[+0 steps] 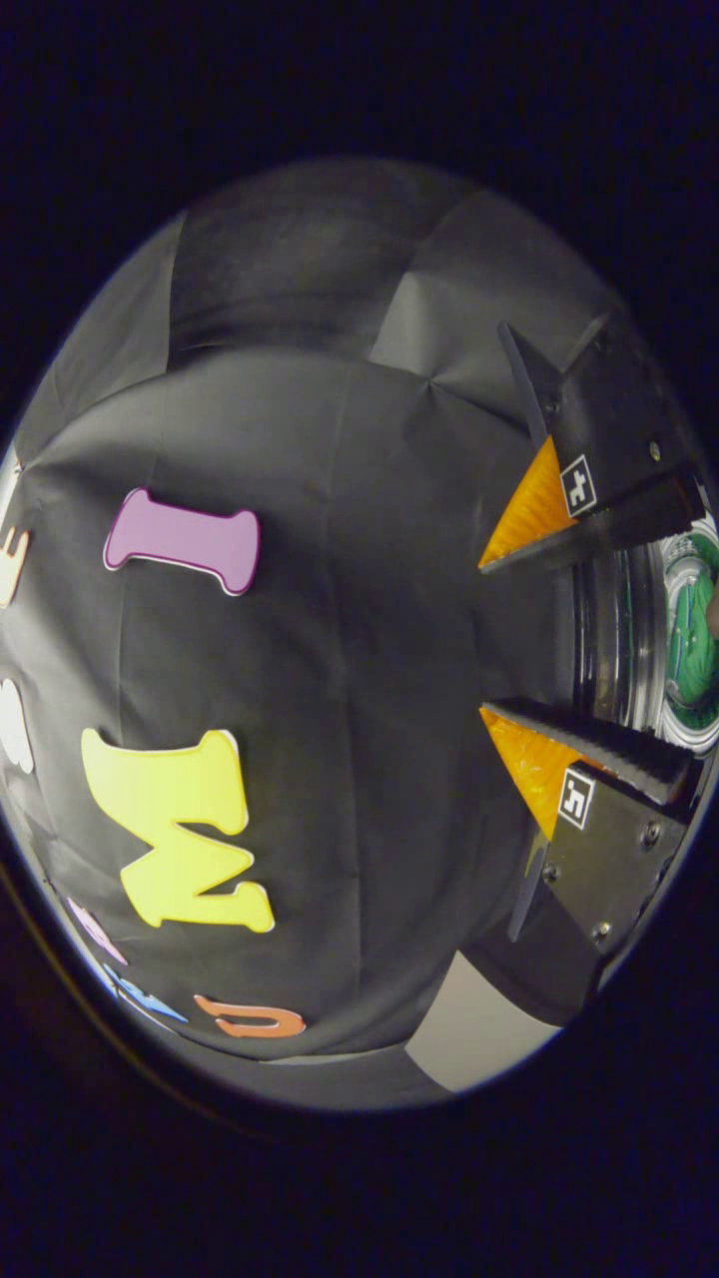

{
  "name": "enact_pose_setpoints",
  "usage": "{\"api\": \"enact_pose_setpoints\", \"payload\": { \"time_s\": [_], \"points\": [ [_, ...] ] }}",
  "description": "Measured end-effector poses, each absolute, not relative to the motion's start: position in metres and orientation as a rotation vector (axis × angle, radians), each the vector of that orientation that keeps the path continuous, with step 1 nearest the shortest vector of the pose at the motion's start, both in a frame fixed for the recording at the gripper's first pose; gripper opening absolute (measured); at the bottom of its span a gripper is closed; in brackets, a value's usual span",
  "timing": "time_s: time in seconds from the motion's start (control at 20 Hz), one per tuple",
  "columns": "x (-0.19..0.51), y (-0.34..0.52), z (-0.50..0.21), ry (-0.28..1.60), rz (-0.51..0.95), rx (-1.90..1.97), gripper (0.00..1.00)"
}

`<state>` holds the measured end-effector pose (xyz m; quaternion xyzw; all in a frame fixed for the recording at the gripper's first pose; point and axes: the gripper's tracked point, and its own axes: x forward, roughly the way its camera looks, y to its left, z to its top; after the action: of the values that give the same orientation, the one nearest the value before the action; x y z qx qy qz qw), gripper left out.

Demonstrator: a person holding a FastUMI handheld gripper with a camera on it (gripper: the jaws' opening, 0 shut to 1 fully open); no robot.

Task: Put the clothes into the washing machine and then close the washing machine lid.

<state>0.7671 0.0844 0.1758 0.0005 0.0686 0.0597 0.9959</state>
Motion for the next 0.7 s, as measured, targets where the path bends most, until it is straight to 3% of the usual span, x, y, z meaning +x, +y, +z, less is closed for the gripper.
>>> {"api": "enact_pose_setpoints", "payload": {
  "time_s": [0.7],
  "points": [
    [0.749,0.083,0.176,-0.019,0.151,0.012,0.77]
  ]
}}
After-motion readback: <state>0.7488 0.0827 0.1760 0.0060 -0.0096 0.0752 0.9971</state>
